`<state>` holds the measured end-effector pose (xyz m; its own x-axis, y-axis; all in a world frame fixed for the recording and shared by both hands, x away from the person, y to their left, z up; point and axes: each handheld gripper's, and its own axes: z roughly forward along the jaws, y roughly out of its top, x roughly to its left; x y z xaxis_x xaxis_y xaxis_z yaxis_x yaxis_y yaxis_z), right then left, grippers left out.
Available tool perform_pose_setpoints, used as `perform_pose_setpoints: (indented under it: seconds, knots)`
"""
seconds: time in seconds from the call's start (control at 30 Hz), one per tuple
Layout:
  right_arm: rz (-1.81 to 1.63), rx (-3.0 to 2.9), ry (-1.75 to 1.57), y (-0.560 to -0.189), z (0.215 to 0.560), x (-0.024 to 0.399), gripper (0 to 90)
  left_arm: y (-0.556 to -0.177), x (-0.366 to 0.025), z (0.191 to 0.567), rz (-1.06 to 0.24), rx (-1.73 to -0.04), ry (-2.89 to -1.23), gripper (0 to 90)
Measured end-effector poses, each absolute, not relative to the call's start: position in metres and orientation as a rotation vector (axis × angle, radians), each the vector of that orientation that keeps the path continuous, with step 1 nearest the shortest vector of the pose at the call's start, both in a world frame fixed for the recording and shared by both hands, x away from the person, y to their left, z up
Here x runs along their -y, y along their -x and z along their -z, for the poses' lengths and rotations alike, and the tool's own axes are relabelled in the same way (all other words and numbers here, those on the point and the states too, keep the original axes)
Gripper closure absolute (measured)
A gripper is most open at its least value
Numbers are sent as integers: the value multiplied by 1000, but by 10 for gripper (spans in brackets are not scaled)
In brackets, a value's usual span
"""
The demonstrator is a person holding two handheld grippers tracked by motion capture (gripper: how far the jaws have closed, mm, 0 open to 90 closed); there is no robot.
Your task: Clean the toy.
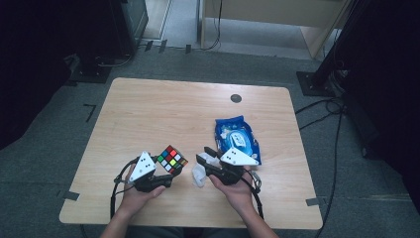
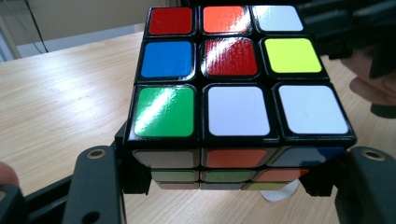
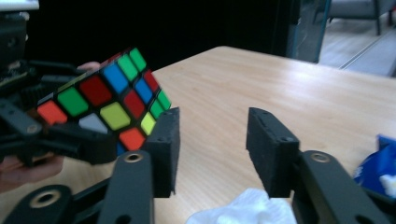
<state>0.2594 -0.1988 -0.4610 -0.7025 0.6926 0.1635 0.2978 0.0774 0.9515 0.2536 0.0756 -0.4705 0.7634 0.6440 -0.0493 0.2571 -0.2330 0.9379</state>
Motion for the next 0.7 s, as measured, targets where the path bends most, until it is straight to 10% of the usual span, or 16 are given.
perform_pose_setpoints:
  seconds: [0.17,0.7]
  knots:
    - [-1703,-2056,-1037,-258,464,195,830,-252,-72,471,-414,-688,-1814,341]
    - [-1775,-2147,-1131,-261,485,180,867,-250,-66,471,-388,-658,-1836,341]
